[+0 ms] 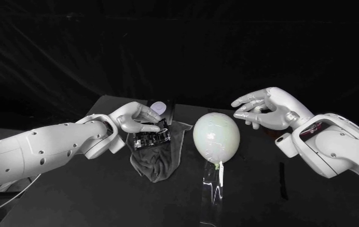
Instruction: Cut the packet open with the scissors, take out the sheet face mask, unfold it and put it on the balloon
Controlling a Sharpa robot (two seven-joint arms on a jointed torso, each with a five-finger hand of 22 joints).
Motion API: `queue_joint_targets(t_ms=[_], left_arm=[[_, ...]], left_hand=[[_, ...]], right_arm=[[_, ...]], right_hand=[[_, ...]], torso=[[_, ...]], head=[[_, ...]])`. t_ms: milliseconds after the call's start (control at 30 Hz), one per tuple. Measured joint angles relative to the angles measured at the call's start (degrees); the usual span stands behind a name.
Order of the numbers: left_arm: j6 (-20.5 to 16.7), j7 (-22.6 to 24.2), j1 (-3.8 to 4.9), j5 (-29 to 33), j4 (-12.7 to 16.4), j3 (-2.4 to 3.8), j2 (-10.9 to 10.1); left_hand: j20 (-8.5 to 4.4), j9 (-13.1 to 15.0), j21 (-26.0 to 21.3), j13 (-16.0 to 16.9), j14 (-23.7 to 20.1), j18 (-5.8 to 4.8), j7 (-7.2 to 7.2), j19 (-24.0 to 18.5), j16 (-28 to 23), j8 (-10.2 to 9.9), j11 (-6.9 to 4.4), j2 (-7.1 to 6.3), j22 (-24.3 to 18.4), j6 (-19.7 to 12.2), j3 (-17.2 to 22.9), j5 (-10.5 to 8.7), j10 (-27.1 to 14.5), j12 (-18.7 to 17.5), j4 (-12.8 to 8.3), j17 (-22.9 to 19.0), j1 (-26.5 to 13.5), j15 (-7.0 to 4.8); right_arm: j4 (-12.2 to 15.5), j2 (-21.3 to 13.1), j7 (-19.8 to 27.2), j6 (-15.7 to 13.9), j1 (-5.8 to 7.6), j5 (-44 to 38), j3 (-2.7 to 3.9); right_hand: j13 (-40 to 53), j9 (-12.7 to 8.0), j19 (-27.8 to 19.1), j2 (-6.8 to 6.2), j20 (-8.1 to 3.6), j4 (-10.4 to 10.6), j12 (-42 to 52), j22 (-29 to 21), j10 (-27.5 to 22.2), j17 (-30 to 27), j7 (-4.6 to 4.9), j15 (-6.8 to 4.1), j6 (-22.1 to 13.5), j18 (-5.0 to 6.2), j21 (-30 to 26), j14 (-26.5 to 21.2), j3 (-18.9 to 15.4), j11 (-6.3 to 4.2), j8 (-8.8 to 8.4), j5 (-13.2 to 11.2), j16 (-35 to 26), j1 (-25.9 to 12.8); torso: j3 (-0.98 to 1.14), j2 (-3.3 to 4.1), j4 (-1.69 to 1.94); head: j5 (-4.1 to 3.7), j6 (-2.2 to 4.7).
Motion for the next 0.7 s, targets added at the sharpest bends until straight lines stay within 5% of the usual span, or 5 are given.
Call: queue_joint_targets(t_ms=[133,300,433,700], left_arm=[[-2.54,-0.46,-0.31,-3.79,-0.17,-0.22,-0.15],[-6.44,-2.92,-0.74,-10.8,-0.29,-0.59,-0.15],[-8.74,-6.44,-1.68,-16.92,-0.12,-0.81,-0.08],[-11.84,-14.86,-3.32,-28.93,0.03,-0.99,0.94]], left_hand=[[-0.02,-0.89,-1.44,0.0,-2.6,-0.01,-1.42,-1.87,-2.33,-1.52,-0.41,-0.52,-1.1,-1.76,-6.27,0.0,-2.47,0.0,3.42,-0.83,3.01,0.31],[-0.24,-1.58,-1.45,-0.15,-7.57,-0.02,-0.38,-1.64,-4.74,-2.73,-0.29,-2.93,-1.3,-3.82,-12.0,0.0,-5.89,-0.27,4.2,-1.89,4.24,0.51],[-0.33,-2.81,-2.22,-0.45,-13.8,-0.01,1.03,-2.78,-7.24,-4.33,-2.2,-6.23,-1.69,-8.11,-14.83,0.0,-12.89,-0.51,4.29,-3.03,2.21,-1.36],[-1.16,-3.12,-3.0,-0.44,-17.08,-0.01,1.03,-5.85,-8.45,-4.45,-3.59,-6.34,-2.22,-9.05,-15.13,0.0,-16.07,-0.5,4.3,-3.56,2.1,-3.23]], right_arm=[[-0.15,0.65,-0.82,0.64,-0.35,-3.22,0.0],[-0.78,1.52,-1.73,0.98,-0.66,-5.29,0.0],[-1.16,1.91,-2.25,1.0,-1.0,-5.85,0.01],[-1.18,1.91,-2.99,0.83,-1.27,-6.21,0.0]], right_hand=[[0.0,-0.5,0.55,-0.53,-0.28,-0.11,0.0,2.85,-0.12,6.84,0.13,-0.11,0.52,-0.33,3.36,0.25,1.38,-0.12,-0.95,0.0,8.29,-0.97],[0.0,-0.84,0.54,-0.85,-0.26,-0.13,0.0,5.01,-0.21,13.44,0.19,-0.09,0.63,-0.36,5.51,0.23,2.53,-0.21,-1.47,0.0,15.19,-1.29],[-0.01,-1.05,0.32,-1.16,-0.05,-0.1,0.0,6.46,-0.86,18.32,0.17,0.04,0.65,-0.37,6.91,0.09,3.61,0.01,-1.93,0.0,19.96,-1.6],[-0.01,-1.26,0.13,-1.83,0.14,-0.12,0.01,11.41,-1.36,26.55,0.25,0.25,0.82,-0.4,11.87,0.3,5.47,0.11,-2.26,0.0,28.07,-2.27]], torso=[[0.0,0.0,0.04],[0.0,-0.05,-0.02],[0.03,-0.05,-0.05],[0.08,-0.05,-0.08]], head=[[1.49,-0.53],[2.87,-1.22],[3.35,-1.55],[3.64,-1.98]])
